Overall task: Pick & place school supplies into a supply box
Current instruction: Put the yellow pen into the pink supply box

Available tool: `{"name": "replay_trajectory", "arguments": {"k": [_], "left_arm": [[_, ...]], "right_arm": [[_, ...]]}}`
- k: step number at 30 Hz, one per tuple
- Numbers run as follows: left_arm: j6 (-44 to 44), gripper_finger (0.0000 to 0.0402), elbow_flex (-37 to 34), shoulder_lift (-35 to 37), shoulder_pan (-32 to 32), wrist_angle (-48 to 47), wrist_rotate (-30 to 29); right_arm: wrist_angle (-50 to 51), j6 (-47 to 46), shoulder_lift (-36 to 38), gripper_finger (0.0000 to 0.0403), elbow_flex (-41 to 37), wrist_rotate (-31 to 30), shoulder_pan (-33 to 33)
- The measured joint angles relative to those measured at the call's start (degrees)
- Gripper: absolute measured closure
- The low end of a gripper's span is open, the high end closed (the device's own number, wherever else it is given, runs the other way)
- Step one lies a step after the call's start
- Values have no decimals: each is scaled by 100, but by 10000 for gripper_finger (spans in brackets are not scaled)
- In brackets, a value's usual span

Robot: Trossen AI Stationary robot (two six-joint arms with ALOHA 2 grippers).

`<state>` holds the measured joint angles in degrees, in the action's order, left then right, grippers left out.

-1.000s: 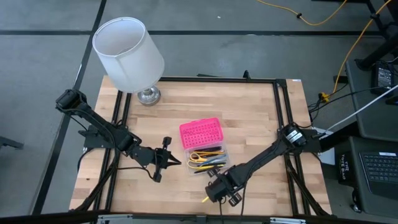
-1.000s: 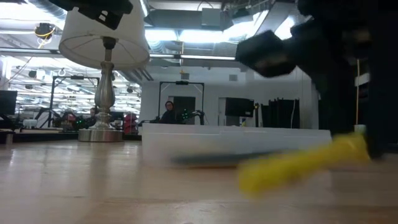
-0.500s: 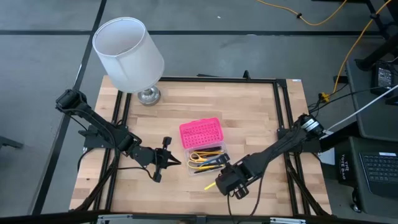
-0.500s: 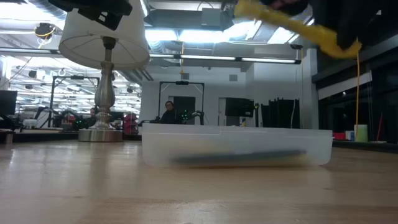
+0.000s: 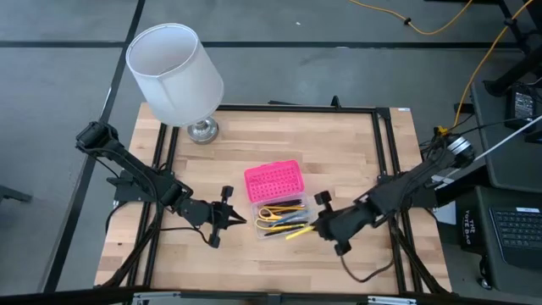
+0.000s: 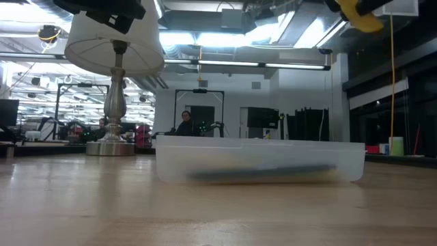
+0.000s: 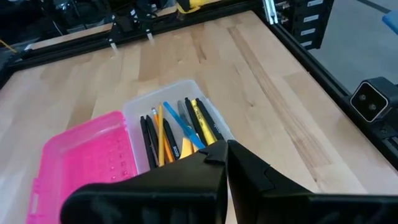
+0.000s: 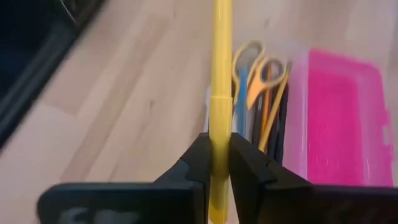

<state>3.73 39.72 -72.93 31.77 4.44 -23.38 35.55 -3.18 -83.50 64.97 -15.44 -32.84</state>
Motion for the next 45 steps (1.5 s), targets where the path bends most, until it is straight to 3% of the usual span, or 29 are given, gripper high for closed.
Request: {"name": "replay_trajectory", "arguments": {"k": [7,14,27,33,40,45], "left_arm": [[-2,396,0,0,0,3,-479],[-2,396,0,0,-2,19,-699],[121,396,4,0,-1,56,-689],[77,396,4,0,-2,-50,-1311],[-607,396,4,0,-92,-17,-1909],[-450,396,4,0,-513,-64,-1488]], "right_arm": [[-2123,220,853,363,-1521,-6,17],[-3782,940,1011,363,-2507,0,234],[-4054,1102,1011,361,-2603,249,965],[-4048,1464,1011,361,-2603,511,1298],[-4047,1550,1011,361,-2603,1124,1703],[-4045,1550,1011,362,-2603,1217,1738]]}}
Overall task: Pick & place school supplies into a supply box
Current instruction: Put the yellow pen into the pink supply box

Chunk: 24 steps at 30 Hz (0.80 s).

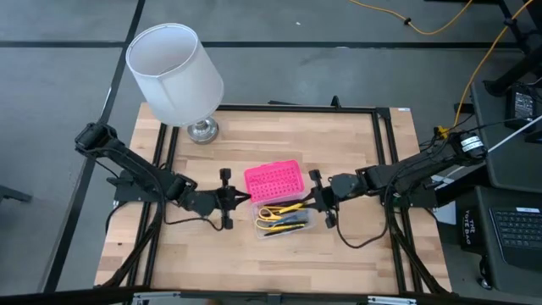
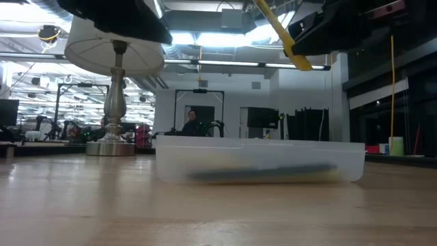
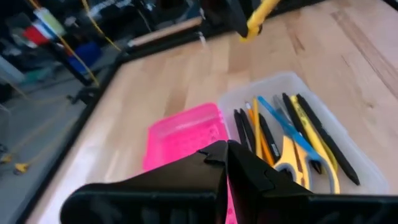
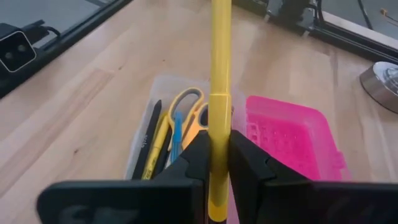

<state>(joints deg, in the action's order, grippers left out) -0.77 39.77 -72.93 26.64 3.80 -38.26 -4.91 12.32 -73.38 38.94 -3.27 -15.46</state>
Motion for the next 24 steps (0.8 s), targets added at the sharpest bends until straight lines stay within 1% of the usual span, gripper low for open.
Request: {"name": "replay_trajectory", "arguments": {"k": [4,7,10,14,22,24], "left_arm": [[1,396,0,0,-396,-96,808],[-1,396,0,0,-640,-100,1092],[-1,396,0,0,-860,-101,1097],[-1,396,0,0,-1076,-99,1095],[-1,396,-2,-2,-1323,-104,1093],[-1,396,-2,-2,-1368,-104,1095]], "right_arm": [[-4,-122,-59,362,12,7,0],[123,-312,-269,362,132,202,0],[484,-310,-617,362,398,485,-2],[1313,-326,-1117,362,876,549,-4],[1520,-474,-1958,362,1516,552,28],[1742,-650,-2142,362,1699,493,60]]}}
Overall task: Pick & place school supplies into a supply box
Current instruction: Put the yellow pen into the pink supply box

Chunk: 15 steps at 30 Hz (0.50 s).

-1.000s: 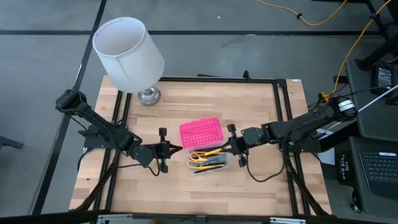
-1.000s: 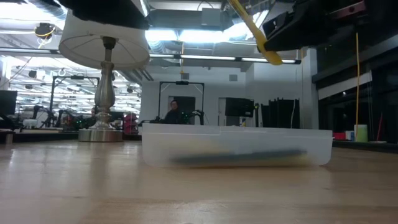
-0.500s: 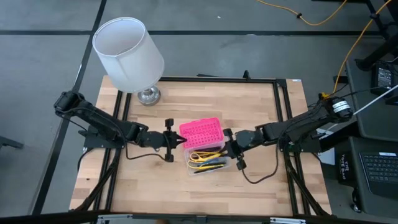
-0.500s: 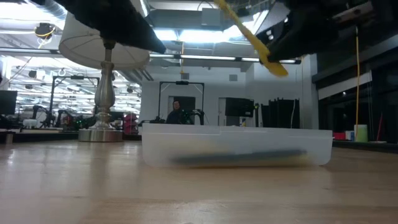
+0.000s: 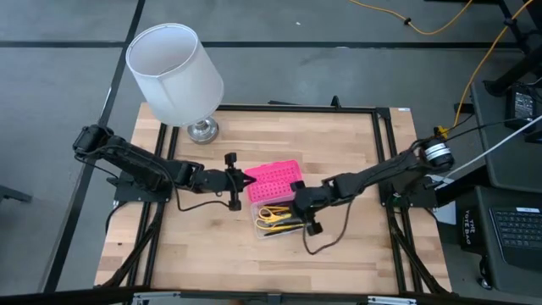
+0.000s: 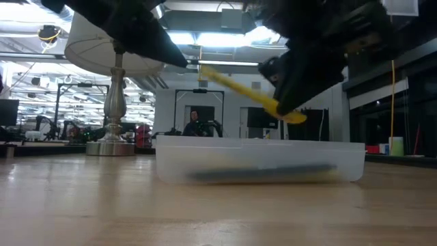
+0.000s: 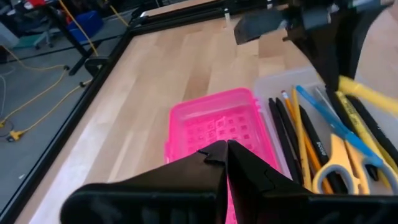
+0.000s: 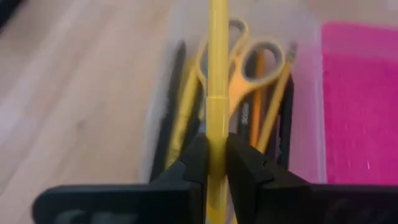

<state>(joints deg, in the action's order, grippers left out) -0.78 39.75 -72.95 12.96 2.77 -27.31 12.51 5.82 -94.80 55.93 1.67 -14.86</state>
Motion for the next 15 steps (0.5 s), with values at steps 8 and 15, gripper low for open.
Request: {"name": "replay_trajectory", "arguments": {"k": [8,15], "left_arm": [[-2,396,0,-2,-77,2,-9],[-2,396,0,-2,-77,6,-5]], "right_arm": [[736,-949,-660,359,489,-343,245],[815,-1518,-712,339,491,-351,360]]}}
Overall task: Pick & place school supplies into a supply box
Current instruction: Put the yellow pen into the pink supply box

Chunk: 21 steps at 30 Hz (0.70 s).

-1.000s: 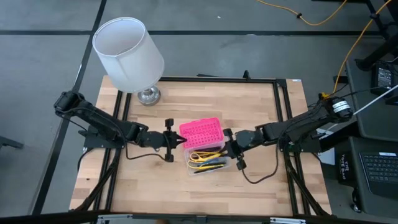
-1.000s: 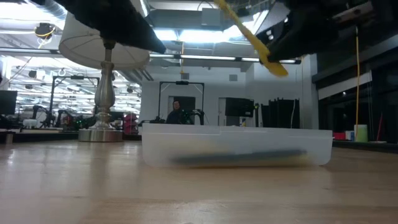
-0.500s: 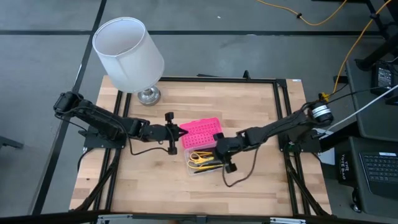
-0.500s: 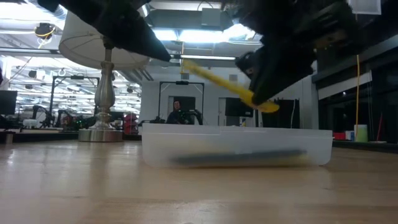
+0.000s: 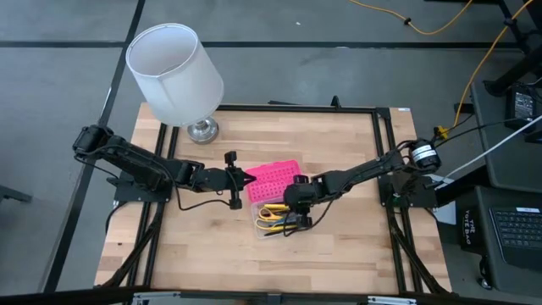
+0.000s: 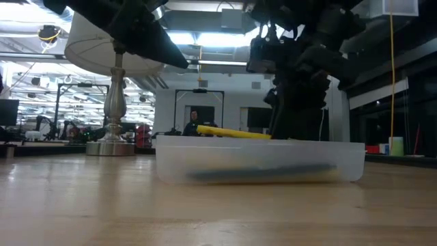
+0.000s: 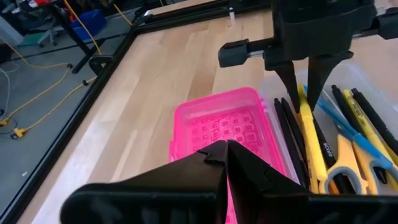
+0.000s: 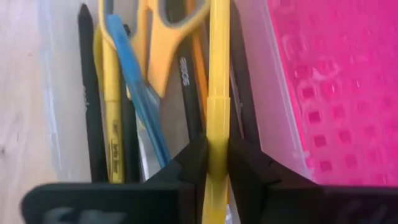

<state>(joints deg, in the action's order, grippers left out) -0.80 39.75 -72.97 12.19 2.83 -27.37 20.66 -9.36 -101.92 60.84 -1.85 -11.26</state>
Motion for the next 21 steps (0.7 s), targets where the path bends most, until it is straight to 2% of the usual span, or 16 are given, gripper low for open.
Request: {"name": "replay_trajectory", "arguments": {"k": [10,21], "left_arm": [[0,396,0,0,0,26,-1],[0,396,0,0,0,37,-16]], "right_arm": [[136,-369,17,334,0,0,1],[149,-139,17,332,0,46,1]]}}
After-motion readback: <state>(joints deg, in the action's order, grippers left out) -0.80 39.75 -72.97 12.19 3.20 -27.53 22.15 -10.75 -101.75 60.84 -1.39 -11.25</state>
